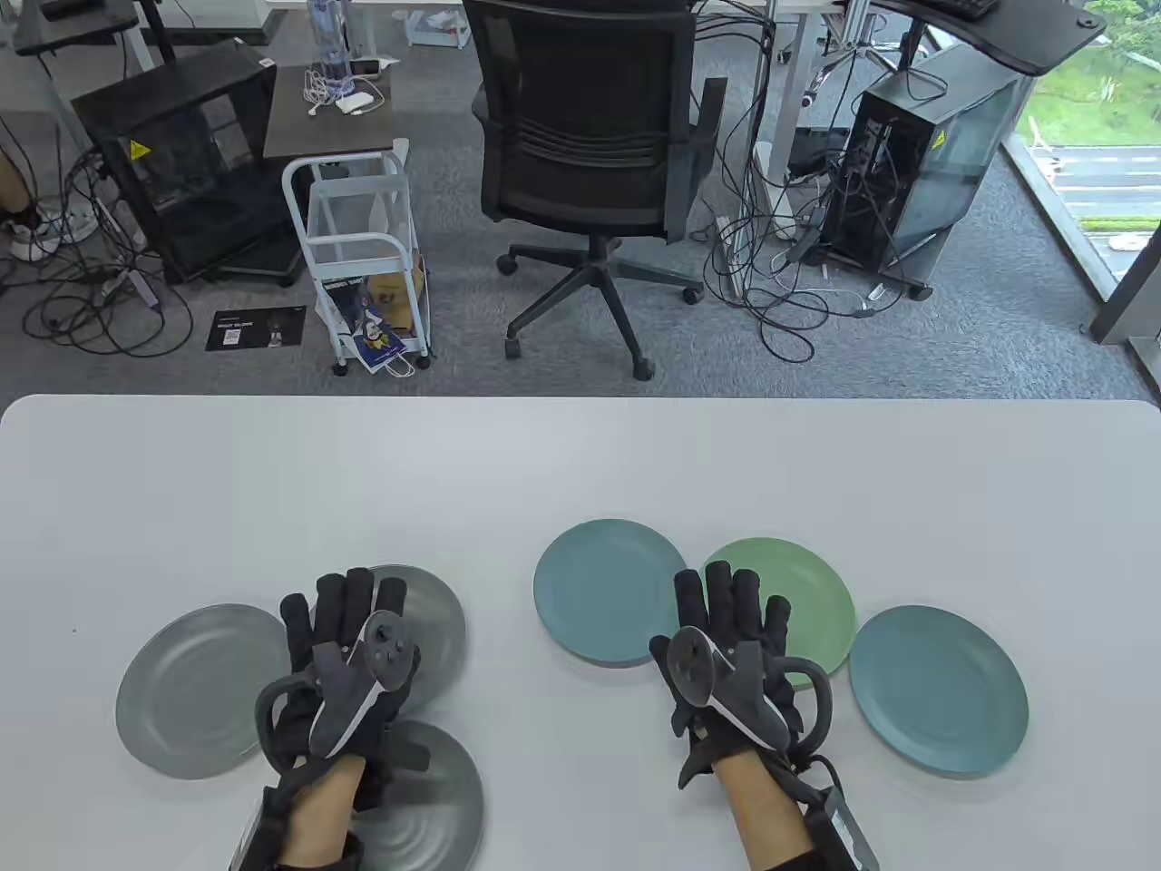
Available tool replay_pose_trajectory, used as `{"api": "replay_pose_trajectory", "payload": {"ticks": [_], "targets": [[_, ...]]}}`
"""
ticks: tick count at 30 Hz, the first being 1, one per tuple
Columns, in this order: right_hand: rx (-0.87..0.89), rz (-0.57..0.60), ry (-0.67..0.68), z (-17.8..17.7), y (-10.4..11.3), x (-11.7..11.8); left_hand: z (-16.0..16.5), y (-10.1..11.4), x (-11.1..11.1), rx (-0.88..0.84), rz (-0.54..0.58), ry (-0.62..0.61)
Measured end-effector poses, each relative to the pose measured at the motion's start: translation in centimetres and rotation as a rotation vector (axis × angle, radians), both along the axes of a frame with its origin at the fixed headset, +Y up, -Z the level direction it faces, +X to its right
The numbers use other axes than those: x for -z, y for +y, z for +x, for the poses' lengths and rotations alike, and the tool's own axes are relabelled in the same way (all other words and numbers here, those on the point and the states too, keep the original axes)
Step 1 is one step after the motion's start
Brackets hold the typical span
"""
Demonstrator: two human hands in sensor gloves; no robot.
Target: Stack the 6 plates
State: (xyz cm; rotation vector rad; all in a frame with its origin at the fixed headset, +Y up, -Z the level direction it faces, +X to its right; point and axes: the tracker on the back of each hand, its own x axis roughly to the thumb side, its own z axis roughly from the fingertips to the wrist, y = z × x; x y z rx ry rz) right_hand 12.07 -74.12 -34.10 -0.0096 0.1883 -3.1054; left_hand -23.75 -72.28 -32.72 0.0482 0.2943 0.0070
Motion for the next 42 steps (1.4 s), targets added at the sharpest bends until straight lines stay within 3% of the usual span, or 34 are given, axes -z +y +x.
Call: {"api": "replay_pose_trajectory", "payload": {"ticks": [15,20,24,32,42], "targets": [[0.027,-0.024,0.002,0.1,-0.3,0.0,0.1,0.2,-0.2,-0.005,-0.009,0.013],[0.042,-0.034,0.001,0.2,-0.3,0.0,-1.2,1.6,-0.6,-0.065,-0.042,0.034],[0.063,-0.036,-0.004,0.3,-0.2,0.0,-3.4,2.2,-0.6,-0.088,-0.158,0.092],[0.066,-0.045,-0.002,0.3,-0.1,-0.1,-5.2,0.9,-0.1,-0.029,-0.404,0.227],[0.09,-0.06,-0.006,0.4,-0.3,-0.1,-4.7,-0.4,0.0,0.049,-0.535,0.262]]}}
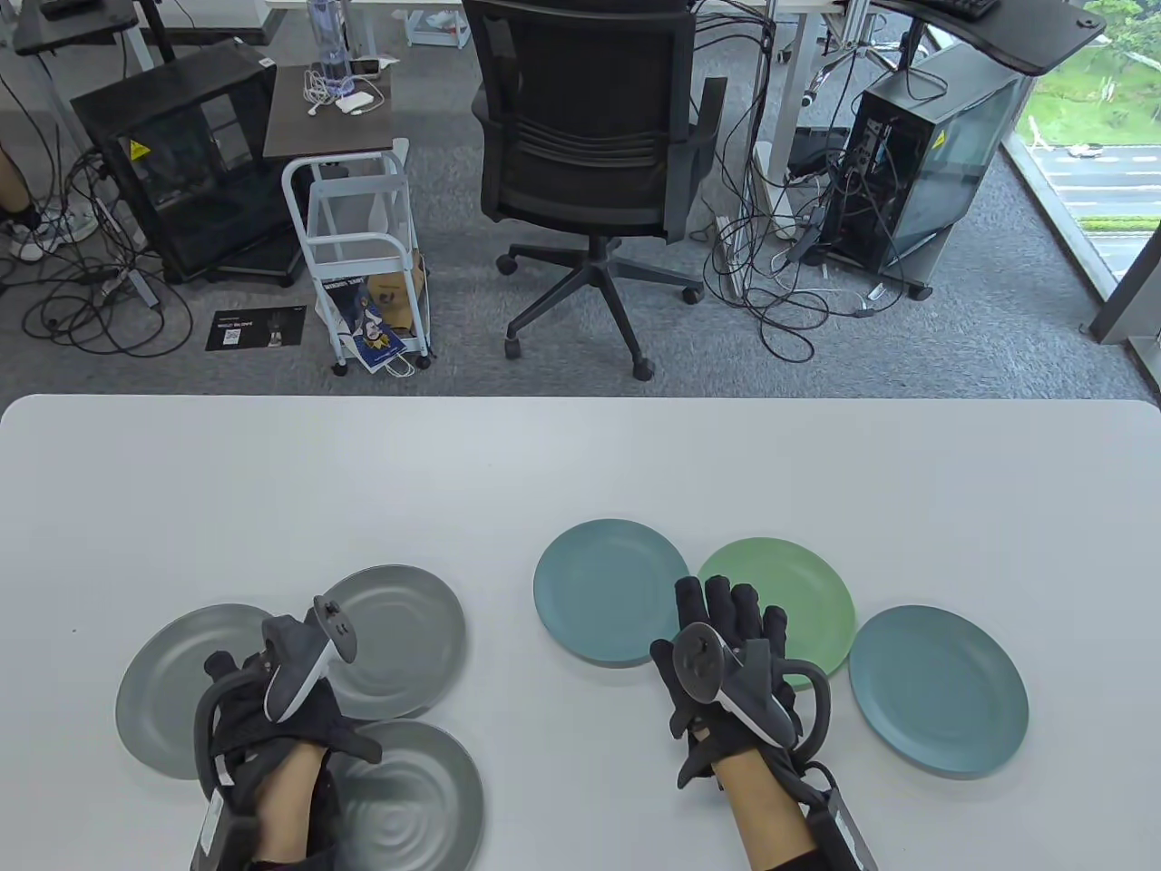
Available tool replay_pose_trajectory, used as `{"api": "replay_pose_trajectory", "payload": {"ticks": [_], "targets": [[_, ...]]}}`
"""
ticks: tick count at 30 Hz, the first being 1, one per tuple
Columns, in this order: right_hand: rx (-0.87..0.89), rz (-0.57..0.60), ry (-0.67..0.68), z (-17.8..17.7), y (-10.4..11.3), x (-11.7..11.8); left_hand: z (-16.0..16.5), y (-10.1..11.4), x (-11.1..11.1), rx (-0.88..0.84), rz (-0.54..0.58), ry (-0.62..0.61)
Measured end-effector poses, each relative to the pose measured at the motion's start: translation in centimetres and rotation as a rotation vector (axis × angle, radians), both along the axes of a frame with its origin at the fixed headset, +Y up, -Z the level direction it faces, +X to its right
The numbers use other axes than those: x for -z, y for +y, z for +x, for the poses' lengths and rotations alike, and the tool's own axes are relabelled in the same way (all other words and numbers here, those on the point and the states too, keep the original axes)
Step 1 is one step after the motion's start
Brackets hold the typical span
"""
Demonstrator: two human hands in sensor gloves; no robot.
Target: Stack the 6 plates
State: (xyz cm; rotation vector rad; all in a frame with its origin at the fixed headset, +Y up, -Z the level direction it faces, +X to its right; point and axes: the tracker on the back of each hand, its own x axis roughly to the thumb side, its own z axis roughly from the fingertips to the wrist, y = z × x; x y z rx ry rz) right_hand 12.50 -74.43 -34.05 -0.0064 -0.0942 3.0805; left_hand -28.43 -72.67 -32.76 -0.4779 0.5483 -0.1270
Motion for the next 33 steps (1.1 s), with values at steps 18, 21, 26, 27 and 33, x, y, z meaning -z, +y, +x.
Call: {"api": "replay_pose_trajectory", "payload": {"ticks": [18,21,26,27,33], "targets": [[0.028,-0.006,-0.009,0.3,0.0,0.1,-1.2,0.1,-0.3,-0.289,-0.027,-0.017],[0.029,-0.006,-0.007,0.3,0.0,0.1,-1.7,0.4,-0.4,-0.401,-0.007,-0.025],[0.032,-0.01,-0.004,0.4,-0.1,0.1,-2.1,0.1,-0.3,-0.495,-0.006,-0.037],[0.035,-0.008,-0.003,0.4,-0.1,0.1,-2.1,0.1,-0.3,-0.494,-0.008,-0.04],[0.04,-0.002,0.001,0.4,-0.1,0.1,-1.7,0.1,-0.1,-0.532,0.01,-0.09]]}}
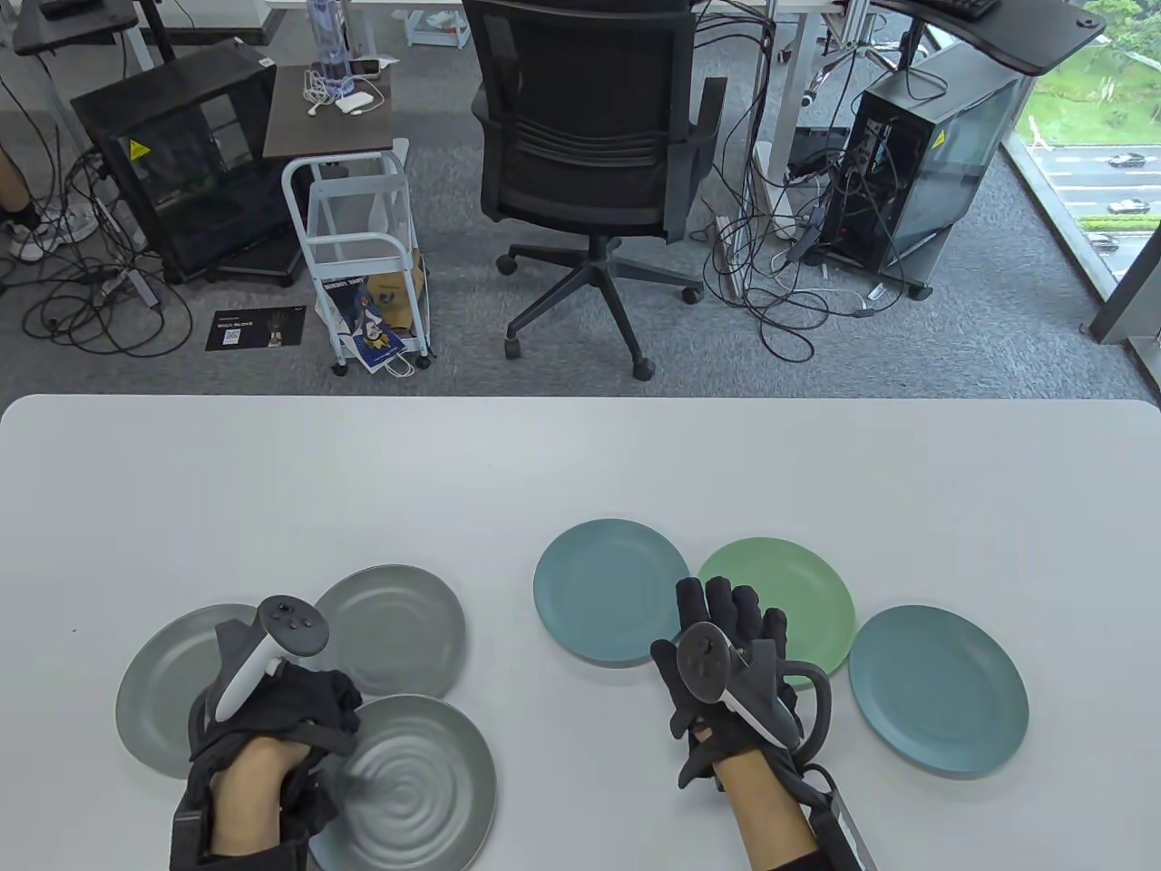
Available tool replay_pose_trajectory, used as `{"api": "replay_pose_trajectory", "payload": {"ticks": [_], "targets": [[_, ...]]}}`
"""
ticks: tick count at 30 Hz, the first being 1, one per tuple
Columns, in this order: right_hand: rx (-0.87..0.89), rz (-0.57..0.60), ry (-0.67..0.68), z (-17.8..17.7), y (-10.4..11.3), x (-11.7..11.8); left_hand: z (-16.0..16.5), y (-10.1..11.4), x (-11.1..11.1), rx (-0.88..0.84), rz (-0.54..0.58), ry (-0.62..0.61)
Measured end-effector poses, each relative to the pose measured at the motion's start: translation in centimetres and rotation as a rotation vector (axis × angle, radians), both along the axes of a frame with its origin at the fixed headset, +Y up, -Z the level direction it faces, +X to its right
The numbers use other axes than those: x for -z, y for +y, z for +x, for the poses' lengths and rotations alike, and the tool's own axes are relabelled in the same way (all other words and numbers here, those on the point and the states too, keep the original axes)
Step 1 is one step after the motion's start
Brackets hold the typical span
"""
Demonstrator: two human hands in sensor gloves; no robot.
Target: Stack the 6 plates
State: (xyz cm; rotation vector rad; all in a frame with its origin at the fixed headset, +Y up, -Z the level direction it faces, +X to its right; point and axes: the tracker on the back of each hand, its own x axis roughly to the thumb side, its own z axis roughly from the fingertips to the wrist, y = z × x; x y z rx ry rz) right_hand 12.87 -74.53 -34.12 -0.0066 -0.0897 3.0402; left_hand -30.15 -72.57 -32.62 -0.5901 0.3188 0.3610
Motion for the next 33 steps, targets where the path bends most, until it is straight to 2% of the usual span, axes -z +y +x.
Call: {"api": "replay_pose_trajectory", "payload": {"ticks": [18,24,33], "targets": [[-0.003,-0.004,0.006,-0.1,-0.1,0.0,3.8,0.6,0.5,-0.127,0.172,-0.15],[-0.005,-0.009,-0.002,0.1,-0.1,0.0,5.5,0.2,0.8,-0.179,0.23,-0.186],[-0.001,-0.007,-0.012,0.4,-0.1,0.0,8.4,-0.1,0.8,-0.167,0.293,-0.228]]}}
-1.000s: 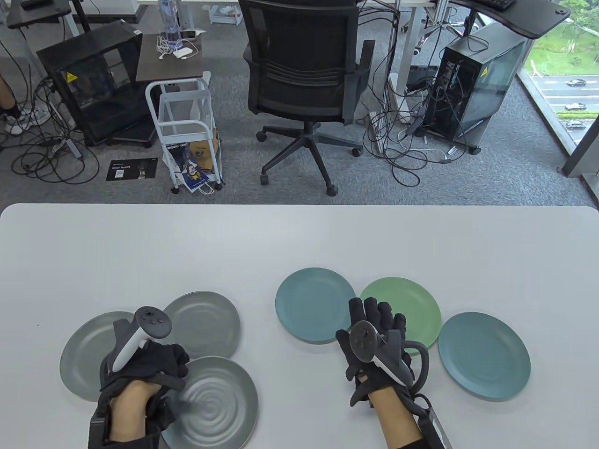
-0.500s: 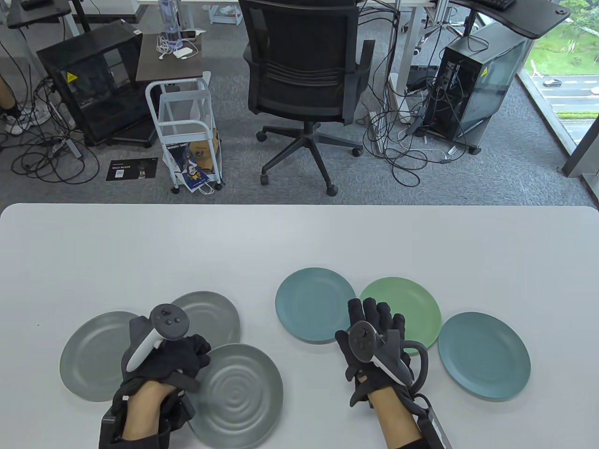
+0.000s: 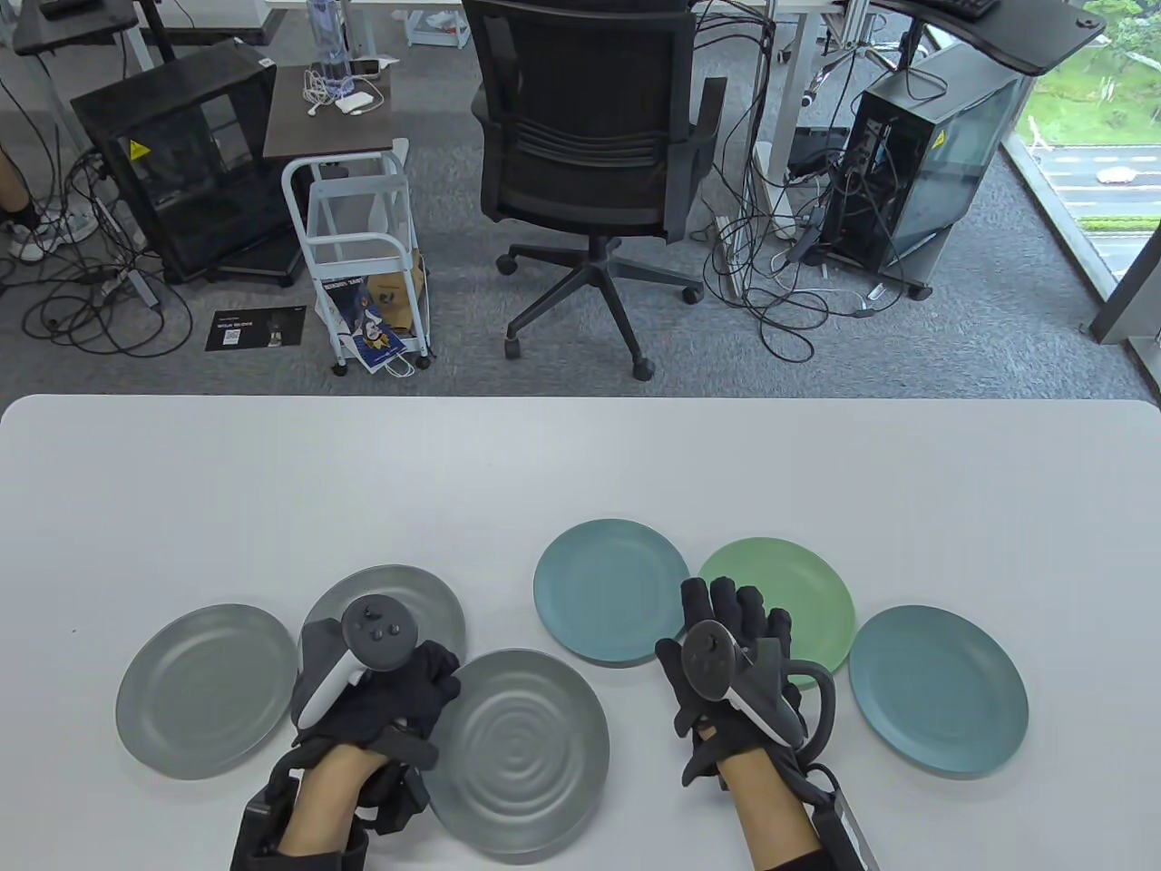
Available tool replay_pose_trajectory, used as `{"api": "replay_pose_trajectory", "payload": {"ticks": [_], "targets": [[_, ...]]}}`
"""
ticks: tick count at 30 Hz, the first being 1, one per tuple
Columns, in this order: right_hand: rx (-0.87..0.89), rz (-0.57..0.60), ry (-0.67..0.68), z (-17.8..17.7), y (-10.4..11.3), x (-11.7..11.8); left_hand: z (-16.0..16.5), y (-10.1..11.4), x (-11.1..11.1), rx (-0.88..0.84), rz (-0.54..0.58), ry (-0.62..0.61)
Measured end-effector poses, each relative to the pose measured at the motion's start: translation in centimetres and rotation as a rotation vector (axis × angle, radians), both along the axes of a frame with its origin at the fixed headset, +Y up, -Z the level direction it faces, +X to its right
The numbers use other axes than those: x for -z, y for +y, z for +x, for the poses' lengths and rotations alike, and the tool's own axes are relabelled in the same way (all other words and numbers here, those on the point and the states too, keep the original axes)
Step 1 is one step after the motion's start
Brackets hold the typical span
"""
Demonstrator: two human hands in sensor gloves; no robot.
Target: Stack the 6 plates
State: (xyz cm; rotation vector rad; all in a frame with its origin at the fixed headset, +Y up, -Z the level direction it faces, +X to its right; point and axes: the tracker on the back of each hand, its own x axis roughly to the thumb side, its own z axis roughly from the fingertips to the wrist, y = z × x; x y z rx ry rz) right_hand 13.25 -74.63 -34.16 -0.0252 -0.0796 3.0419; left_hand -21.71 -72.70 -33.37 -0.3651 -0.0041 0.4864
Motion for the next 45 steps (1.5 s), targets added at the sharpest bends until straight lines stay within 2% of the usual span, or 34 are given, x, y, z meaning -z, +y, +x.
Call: {"api": "replay_pose_trajectory", "payload": {"ticks": [12,25,30,38,45], "targets": [[0.017,-0.007,-0.016,0.5,0.0,0.1,3.9,-0.8,-0.4,0.029,0.073,-0.006],[0.022,-0.023,-0.024,0.8,-0.1,0.1,6.0,-2.2,-0.5,0.104,0.059,0.052],[0.018,-0.03,-0.025,0.8,-0.1,0.2,7.4,-2.3,-0.7,0.262,0.122,0.091],[0.016,-0.041,-0.026,0.8,-0.1,0.2,9.3,-3.1,-1.0,0.485,0.195,0.061],[0.011,-0.043,-0.022,0.7,-0.1,0.2,8.9,-2.5,-1.4,0.513,0.236,0.085]]}}
